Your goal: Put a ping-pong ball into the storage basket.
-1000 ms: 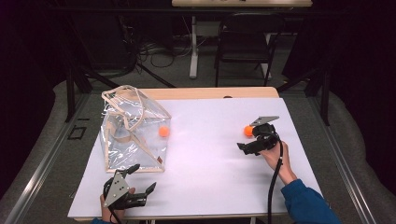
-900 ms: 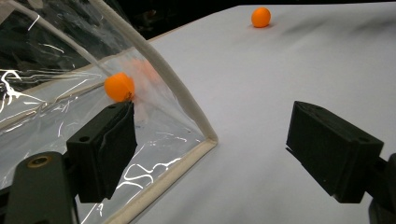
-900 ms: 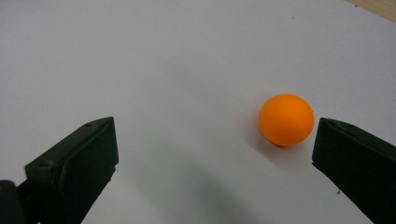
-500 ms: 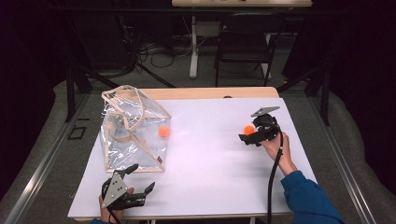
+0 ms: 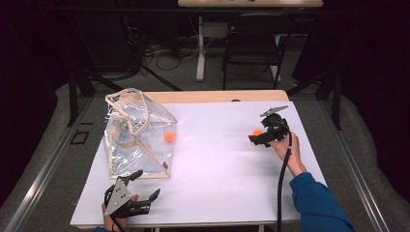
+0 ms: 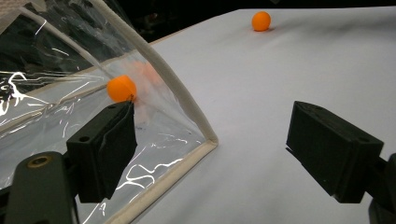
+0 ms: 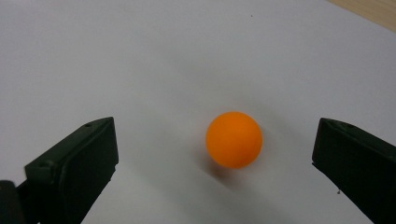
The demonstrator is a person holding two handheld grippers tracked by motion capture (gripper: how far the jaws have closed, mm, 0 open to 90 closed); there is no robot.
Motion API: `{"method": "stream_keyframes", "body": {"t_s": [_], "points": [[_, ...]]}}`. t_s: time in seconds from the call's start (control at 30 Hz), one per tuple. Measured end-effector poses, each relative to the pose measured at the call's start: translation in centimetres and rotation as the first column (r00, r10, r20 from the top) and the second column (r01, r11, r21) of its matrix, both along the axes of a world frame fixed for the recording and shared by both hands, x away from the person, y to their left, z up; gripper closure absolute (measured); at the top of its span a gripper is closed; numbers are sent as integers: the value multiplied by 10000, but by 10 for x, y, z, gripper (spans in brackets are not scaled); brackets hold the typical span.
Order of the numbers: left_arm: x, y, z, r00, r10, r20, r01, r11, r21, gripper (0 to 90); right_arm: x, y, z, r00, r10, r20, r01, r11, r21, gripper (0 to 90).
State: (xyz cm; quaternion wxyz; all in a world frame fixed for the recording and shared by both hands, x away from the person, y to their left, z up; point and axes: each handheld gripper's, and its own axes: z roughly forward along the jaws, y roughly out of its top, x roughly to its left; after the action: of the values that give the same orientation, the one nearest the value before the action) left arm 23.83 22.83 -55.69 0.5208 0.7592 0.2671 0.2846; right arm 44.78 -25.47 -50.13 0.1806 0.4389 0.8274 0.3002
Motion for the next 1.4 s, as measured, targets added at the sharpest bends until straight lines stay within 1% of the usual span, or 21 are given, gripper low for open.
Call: {"method": "stream_keyframes", "body": {"t_s": [0.2,0.33,0.43,0.57,0.67,0.73,0.8,0.87,0.9,0.97,1.03,1.1,1.17,1.27,1.4], "points": [[0,-1,0,10000,-14,12,14,10000,34,158,9,-5,-5,9994,-193,-270,197,9997,143,0],[0,-1,0,10000,-10,-9,10,10000,39,158,13,-5,-10,9986,-314,-423,329,9989,345,0],[0,-1,0,10000,-12,-5,12,10000,53,158,15,-5,-13,9984,-362,-433,377,9987,344,0],[0,0,0,10000,-20,1,20,10000,42,158,19,-3,-18,9977,-392,-556,406,9989,243,0],[0,0,0,10000,-25,16,25,10000,53,158,21,-1,-22,9967,-380,-719,404,9986,332,0],[0,0,0,10000,-14,8,14,10000,54,158,22,0,-24,9967,-361,-730,387,9987,343,0],[0,0,0,10000,-11,9,11,10000,57,158,23,0,-25,9958,-410,-816,438,9985,330,0],[-1,0,0,10000,-28,-1,28,10000,74,158,24,1,-27,9951,-552,-821,570,9982,209,5],[-1,0,0,10000,-29,4,29,10000,80,158,24,1,-28,9943,-582,-888,602,9980,199,26],[0,0,0,10000,-20,7,20,10000,57,158,23,1,-28,9941,-658,-868,675,9976,170,136],[0,0,0,10000,-44,-15,44,10000,79,158,24,1,-29,9946,-672,-795,692,9973,224,161],[0,0,0,10000,-59,-5,59,9999,116,158,24,2,-29,9941,-686,-839,697,9975,96,214],[-1,0,0,10000,-49,-12,49,9999,103,158,24,2,-30,9940,-720,-825,725,9974,25,251],[-1,0,0,10000,-51,-11,51,9999,108,158,25,4,-31,9925,-810,-920,800,9967,-152,308],[-1,0,0,10000,-45,-19,46,9999,106,158,25,5,-32,9918,-908,-895,893,9958,-215,381]]}}
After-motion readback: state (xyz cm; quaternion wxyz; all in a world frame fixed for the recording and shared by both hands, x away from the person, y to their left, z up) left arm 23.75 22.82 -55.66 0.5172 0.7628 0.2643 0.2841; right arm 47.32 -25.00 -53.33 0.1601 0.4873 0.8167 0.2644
